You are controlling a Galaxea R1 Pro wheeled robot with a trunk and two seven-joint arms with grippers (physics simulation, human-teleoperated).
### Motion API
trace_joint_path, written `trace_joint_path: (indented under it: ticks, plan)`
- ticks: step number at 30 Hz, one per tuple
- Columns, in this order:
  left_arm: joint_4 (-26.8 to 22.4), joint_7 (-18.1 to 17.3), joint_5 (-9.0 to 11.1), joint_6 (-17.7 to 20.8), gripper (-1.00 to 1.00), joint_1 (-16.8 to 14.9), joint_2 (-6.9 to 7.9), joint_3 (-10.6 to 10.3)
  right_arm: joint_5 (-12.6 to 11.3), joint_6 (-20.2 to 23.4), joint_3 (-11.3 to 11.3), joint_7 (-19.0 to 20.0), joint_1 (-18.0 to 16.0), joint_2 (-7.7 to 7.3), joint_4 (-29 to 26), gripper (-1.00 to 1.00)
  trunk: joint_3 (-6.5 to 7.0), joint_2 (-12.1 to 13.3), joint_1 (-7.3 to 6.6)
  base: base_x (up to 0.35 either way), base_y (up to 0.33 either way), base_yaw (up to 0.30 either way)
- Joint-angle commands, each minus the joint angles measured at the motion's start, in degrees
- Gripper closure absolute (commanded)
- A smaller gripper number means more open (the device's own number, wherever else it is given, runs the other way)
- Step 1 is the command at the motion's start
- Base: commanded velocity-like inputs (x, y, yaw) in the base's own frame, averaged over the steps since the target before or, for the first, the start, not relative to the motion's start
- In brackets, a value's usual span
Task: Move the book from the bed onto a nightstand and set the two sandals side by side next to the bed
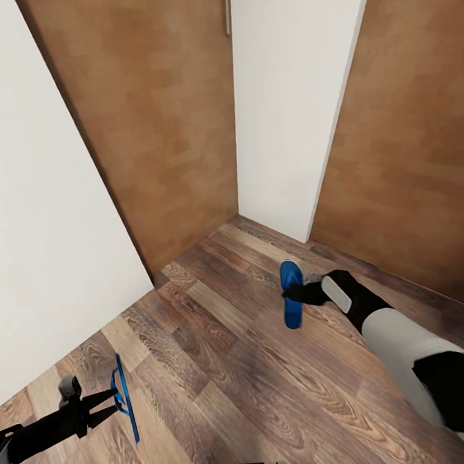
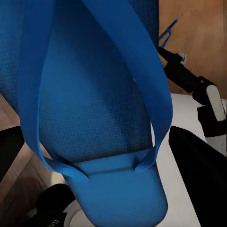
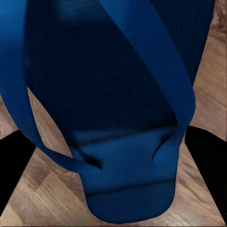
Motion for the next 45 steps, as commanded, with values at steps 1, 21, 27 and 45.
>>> trace_joint_path:
  ticks: [1,21,27,45]
  plan:
    - [0.0,-0.2,-0.1,0.6,1.00,0.0,-0.01,0.0,-0.1,-0.3,0.2,2.3,0.7,-0.76,0.1,1.00,0.19,0.0,-0.04,0.000,0.000,0.000]
    - [0.0,1.9,-0.1,0.4,1.00,0.0,-0.11,0.0,-0.1,-14.9,0.2,25.8,3.2,-3.46,20.5,1.00,4.62,0.3,-0.55,0.000,0.000,0.000]
    - [0.0,2.5,-0.1,0.3,1.00,0.0,-0.11,0.0,-0.5,-21.0,0.2,31.7,4.2,-4.66,27.4,1.00,5.95,0.3,-0.71,0.000,0.000,0.000]
    - [0.0,5.6,0.0,0.1,1.00,0.0,0.05,0.2,-1.3,-22.5,0.2,32.8,10.3,-6.01,28.3,1.00,8.61,0.5,-1.02,0.000,0.000,0.000]
